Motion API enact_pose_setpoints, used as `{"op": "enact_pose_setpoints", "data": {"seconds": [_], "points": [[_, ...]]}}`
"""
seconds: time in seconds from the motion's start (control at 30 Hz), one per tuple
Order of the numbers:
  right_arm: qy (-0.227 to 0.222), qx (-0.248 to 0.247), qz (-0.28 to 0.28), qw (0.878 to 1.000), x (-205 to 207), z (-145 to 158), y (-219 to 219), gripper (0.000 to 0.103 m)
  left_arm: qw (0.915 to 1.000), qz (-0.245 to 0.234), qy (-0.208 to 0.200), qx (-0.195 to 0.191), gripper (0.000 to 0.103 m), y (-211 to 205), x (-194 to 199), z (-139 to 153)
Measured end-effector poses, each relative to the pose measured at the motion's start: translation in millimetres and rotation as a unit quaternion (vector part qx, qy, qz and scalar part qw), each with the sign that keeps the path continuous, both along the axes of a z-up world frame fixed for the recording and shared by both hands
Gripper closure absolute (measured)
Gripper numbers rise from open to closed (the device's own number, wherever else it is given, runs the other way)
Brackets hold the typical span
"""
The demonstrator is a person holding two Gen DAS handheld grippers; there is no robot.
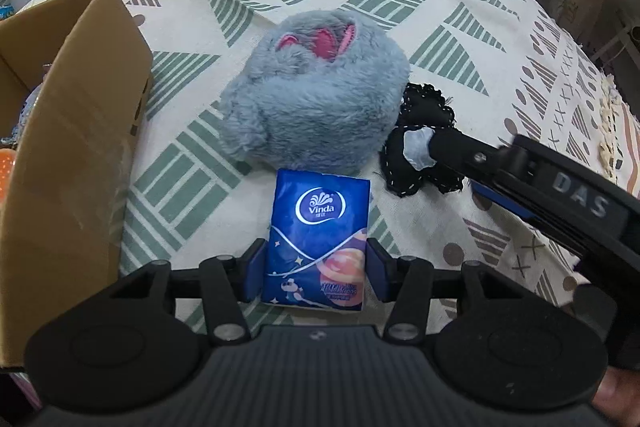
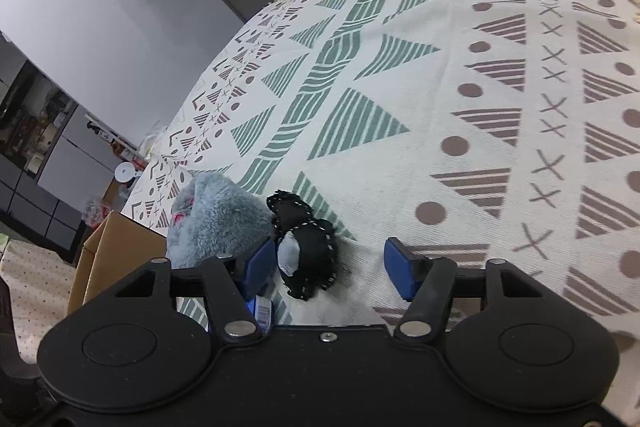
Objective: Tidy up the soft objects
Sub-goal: 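Grasp the blue Vinda tissue packet with the left tool while the right tool grasps the black lace mask, then carry the packet in the left tool and the mask in the right tool over the box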
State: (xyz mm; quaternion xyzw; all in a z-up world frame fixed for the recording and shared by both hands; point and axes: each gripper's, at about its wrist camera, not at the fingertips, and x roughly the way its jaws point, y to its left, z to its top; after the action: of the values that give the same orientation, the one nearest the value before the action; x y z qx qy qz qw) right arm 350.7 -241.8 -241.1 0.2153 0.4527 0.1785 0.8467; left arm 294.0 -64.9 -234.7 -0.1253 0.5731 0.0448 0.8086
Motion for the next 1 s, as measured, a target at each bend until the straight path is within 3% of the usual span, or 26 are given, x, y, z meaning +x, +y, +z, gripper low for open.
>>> {"op": "enact_pose_setpoints", "data": {"seconds": [0.13, 0.2, 0.37, 0.47, 0.67, 1.0], "points": [[-0.007, -0.006, 0.003, 1.000, 3, -3, 5, 0.046, 1.0000, 0.003, 0.000, 0.001, 0.052, 5, -2, 2], [-0.010, -0.007, 0.002, 1.000, 3, -3, 7, 0.053, 1.0000, 0.004, -0.001, 0.000, 0.052, 8, -3, 5], [-0.005, -0.002, 0.017, 1.000, -3, -1, 8, 0.082, 0.9999, 0.009, -0.013, -0.003, 0.052, 17, -6, 17], [-0.012, -0.007, 0.032, 0.999, -13, 4, 14, 0.088, 0.9996, 0.014, -0.023, -0.005, 0.052, 22, -9, 24], [-0.027, -0.019, 0.032, 0.999, -33, 22, 14, 0.090, 0.9991, 0.021, -0.034, -0.012, 0.052, 24, -22, 37], [-0.059, -0.006, -0.039, 0.997, -61, 62, -14, 0.090, 0.9971, 0.012, -0.073, -0.019, 0.052, 25, -46, 68]]}}
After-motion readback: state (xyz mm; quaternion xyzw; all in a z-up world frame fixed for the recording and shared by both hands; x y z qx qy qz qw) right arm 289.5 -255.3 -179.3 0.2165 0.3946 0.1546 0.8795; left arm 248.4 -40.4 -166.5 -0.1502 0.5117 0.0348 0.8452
